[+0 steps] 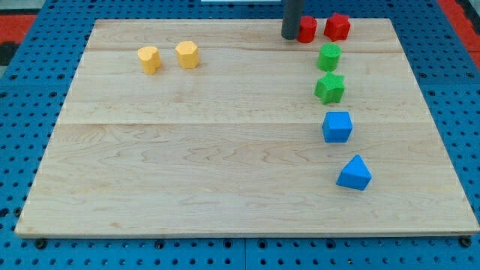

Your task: Slide the yellow heart a bit right

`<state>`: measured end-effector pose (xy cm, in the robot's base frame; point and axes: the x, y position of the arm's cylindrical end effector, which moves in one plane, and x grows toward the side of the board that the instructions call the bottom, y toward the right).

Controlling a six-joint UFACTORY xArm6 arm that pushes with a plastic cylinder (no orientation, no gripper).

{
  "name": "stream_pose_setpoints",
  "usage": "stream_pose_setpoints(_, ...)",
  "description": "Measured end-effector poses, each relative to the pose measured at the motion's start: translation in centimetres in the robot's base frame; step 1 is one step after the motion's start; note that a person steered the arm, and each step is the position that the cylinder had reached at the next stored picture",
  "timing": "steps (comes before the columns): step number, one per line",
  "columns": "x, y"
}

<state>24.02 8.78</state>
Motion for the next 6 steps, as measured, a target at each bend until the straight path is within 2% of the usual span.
stream_pose_setpoints(1,5.5,-5.5)
stream_pose_setpoints(2,8.6,-14.4)
stream_pose_setpoints(3,10.4,-25.4)
stream_pose_setpoints(4,11.1,-33.8)
stream_pose_setpoints(5,10.2,-31.5)
stream_pose_setpoints(6,8.9,-26.7)
